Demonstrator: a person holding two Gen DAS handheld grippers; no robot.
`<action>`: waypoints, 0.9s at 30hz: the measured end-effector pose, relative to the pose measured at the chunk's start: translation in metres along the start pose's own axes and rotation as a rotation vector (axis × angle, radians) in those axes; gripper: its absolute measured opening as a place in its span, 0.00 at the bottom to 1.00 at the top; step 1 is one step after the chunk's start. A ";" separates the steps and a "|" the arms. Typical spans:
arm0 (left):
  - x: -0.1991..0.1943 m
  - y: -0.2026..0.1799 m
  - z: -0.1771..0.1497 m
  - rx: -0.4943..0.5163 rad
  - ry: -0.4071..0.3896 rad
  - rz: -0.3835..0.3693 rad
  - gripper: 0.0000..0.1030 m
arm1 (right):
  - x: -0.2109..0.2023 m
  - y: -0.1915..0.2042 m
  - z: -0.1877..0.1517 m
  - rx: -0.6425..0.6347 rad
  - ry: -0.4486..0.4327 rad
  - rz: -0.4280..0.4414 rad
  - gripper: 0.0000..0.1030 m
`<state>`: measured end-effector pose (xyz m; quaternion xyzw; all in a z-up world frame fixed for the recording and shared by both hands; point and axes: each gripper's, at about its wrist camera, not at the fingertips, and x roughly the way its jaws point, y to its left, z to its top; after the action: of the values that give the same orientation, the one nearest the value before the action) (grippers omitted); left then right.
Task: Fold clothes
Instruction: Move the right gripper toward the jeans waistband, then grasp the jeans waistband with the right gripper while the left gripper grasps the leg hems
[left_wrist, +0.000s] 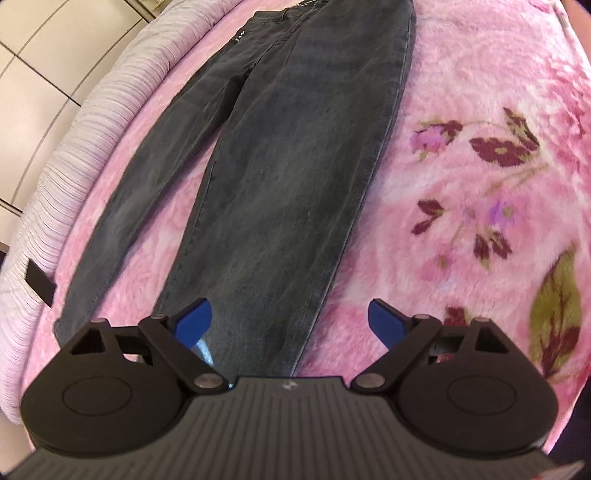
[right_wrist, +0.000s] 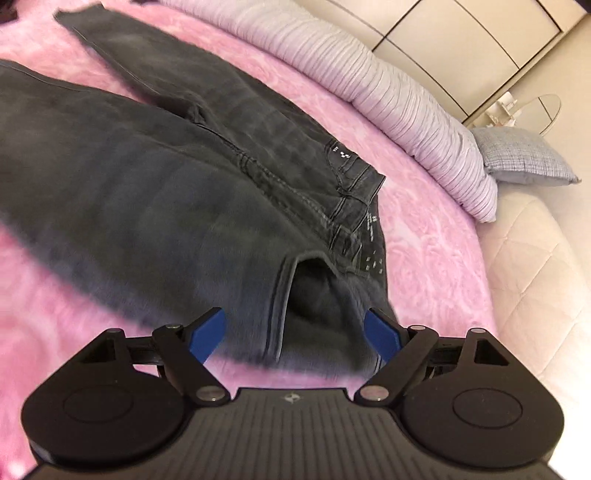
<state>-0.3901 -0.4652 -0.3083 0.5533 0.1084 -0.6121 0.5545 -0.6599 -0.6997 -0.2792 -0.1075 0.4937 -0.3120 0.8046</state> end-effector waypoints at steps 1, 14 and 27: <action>-0.002 -0.001 0.003 0.002 0.001 0.006 0.84 | -0.006 0.000 -0.009 -0.001 0.000 0.014 0.82; -0.001 -0.016 0.025 0.015 0.007 0.041 0.81 | -0.016 0.023 -0.039 -0.454 -0.080 0.097 0.78; 0.003 -0.011 -0.040 0.018 0.137 0.136 0.67 | 0.044 0.028 -0.061 -0.880 -0.070 0.044 0.66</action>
<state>-0.3759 -0.4331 -0.3307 0.6049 0.1027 -0.5347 0.5810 -0.6874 -0.6966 -0.3548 -0.4397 0.5541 -0.0511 0.7050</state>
